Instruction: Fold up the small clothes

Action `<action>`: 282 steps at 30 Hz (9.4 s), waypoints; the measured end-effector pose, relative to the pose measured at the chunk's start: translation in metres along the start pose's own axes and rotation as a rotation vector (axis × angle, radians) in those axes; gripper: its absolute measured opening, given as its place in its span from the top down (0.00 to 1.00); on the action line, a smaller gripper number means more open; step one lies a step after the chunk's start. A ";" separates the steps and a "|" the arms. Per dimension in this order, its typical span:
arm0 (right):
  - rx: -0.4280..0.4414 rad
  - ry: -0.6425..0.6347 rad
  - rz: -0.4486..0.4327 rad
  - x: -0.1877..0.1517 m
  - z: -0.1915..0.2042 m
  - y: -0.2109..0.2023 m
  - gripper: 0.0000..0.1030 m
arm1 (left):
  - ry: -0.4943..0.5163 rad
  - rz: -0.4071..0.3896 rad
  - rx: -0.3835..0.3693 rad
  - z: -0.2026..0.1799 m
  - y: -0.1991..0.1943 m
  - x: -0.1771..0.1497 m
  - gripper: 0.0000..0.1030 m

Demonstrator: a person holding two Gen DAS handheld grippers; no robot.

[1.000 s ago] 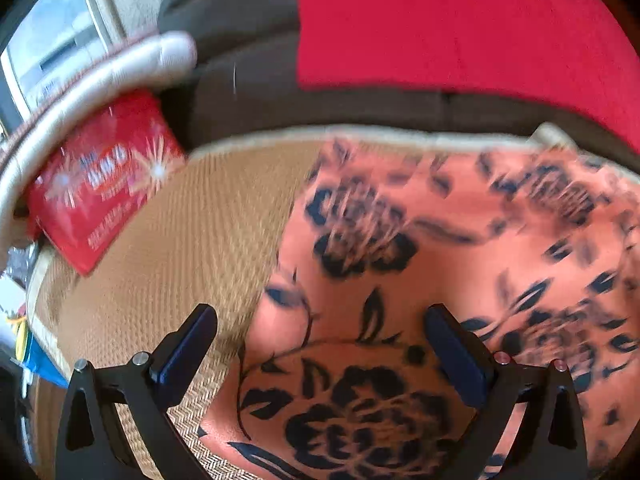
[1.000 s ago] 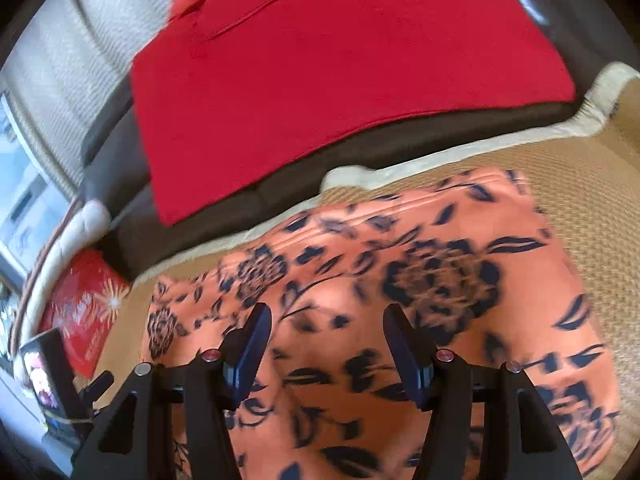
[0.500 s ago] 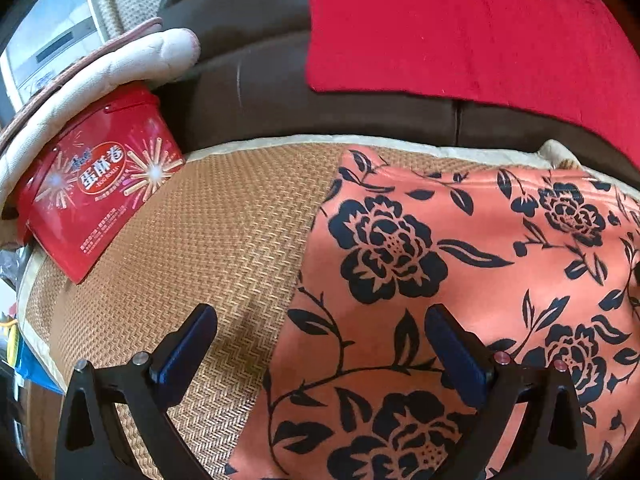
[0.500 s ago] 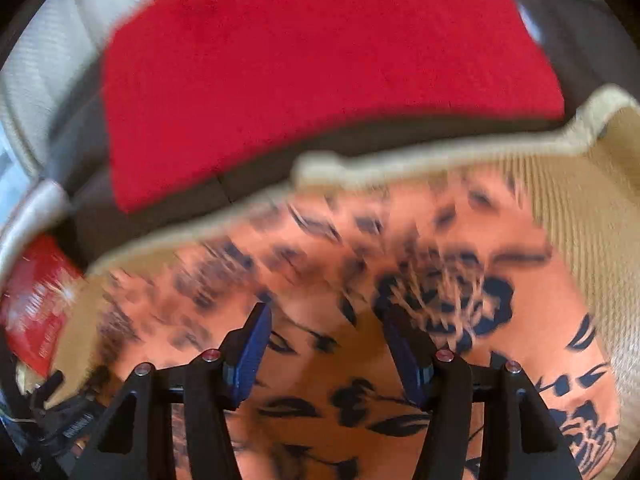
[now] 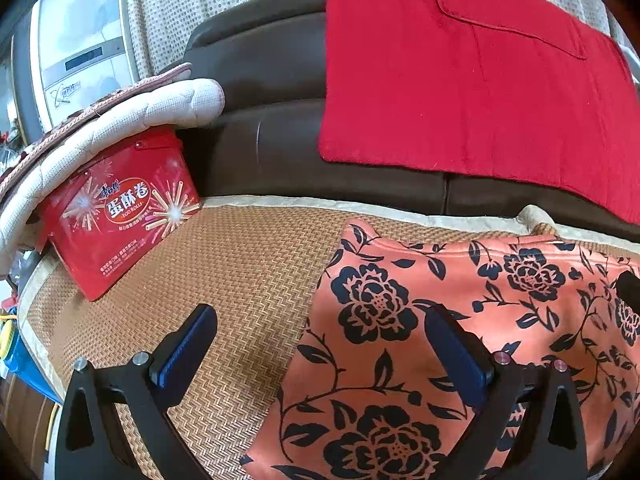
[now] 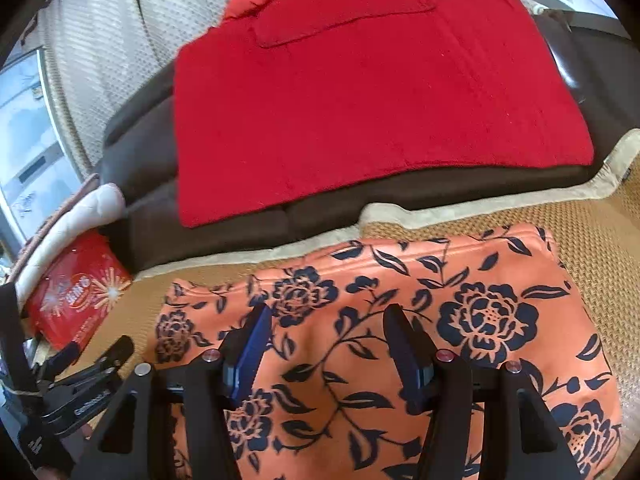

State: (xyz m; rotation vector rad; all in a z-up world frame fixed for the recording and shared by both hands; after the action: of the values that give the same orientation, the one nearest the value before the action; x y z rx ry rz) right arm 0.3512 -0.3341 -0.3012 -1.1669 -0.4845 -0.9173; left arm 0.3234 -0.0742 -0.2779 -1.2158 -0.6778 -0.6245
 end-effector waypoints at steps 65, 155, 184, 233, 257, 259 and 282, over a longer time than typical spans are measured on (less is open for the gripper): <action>-0.127 0.081 0.033 -0.005 -0.080 -0.028 0.39 | 0.123 0.085 -0.077 -0.089 0.014 -0.021 0.00; 0.068 0.172 0.303 -0.091 -0.039 -0.033 0.43 | -0.739 0.392 -0.490 0.035 0.036 -0.103 0.61; 0.544 0.313 0.362 -0.018 -0.001 -0.004 0.25 | 0.203 -0.166 -0.514 -0.152 -0.079 -0.062 0.81; 0.242 0.292 0.203 0.033 -0.212 -0.005 0.84 | 0.341 -0.199 -1.116 -0.250 -0.134 -0.042 0.43; 0.245 0.231 0.133 0.056 -0.139 -0.046 0.77 | 0.238 0.009 -0.680 -0.195 0.008 -0.022 0.33; 0.220 0.225 0.171 0.049 -0.135 -0.030 0.77 | 0.260 0.013 -0.667 -0.211 0.005 -0.025 0.33; 0.057 0.157 0.411 -0.054 -0.119 -0.074 0.76 | 0.317 -0.016 -0.467 -0.191 0.007 -0.026 0.26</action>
State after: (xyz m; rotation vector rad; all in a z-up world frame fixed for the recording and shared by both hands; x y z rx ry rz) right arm 0.2456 -0.4331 -0.3417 -1.0799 -0.1329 -0.6276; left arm 0.3369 -0.2555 -0.3408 -1.4959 -0.2783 -1.0011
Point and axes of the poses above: each gripper's, at about its wrist camera, not at the fingertips, and y roughly the way its jaws point, z to its left, x to its top, the point moved 7 cm from there along y, roughly the way its jaws point, and after that the axes turned 7 degrees about x, right-handed, at the moved point
